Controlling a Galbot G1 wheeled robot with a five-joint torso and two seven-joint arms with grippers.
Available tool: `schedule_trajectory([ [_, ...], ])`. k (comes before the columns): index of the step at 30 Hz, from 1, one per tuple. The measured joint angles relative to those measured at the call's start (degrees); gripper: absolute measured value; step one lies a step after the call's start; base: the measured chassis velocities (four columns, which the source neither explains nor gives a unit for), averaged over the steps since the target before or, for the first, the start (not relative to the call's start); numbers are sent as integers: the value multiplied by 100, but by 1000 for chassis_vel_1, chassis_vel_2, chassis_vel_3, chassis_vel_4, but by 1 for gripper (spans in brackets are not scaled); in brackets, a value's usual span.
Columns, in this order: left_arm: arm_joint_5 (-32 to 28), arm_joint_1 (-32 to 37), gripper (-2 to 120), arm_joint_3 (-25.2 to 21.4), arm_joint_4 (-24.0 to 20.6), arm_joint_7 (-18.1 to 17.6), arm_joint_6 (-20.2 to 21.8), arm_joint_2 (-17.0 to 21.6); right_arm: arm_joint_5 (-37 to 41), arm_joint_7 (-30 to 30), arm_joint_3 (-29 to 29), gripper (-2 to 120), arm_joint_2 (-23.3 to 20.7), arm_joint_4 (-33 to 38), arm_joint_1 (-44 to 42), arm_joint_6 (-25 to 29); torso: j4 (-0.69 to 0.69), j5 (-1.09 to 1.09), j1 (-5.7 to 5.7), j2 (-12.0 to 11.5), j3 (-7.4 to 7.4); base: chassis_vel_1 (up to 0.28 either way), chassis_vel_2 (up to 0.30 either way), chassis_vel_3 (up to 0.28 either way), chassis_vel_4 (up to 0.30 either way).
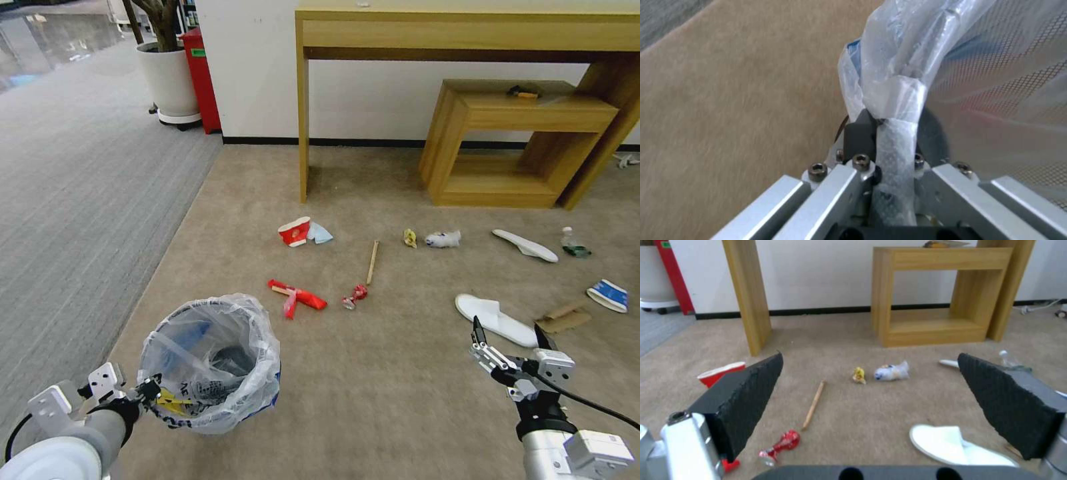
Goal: Pick up the trash bin and place the garbage on the floor into it.
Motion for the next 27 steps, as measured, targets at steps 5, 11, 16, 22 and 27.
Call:
schedule_trajectory([
  [5,14,1,0,3,17,36,-1,-17,-33,-5,-20,100,2,-24,4,-4,-1,1,0,0,0,-103,283,103,-298],
  [11,29,0,0,2,55,65,-3,-29,-42,-16,-23,100,-16,-56,20,-45,0,2,-1,0,0,-105,281,114,-267],
  [16,35,1,0,-2,62,80,-8,-41,-61,20,-25,100,-96,-176,161,-214,0,4,0,0,0,-140,221,129,-229],
  [22,26,-12,0,5,94,85,-10,-9,19,121,-49,100,-381,-516,484,-610,0,4,1,0,1,-104,141,100,-104],
  [27,-4,-135,0,59,242,86,8,56,236,19,-97,100,-603,-793,729,-741,0,3,-1,0,-1,-18,28,22,-1],
])
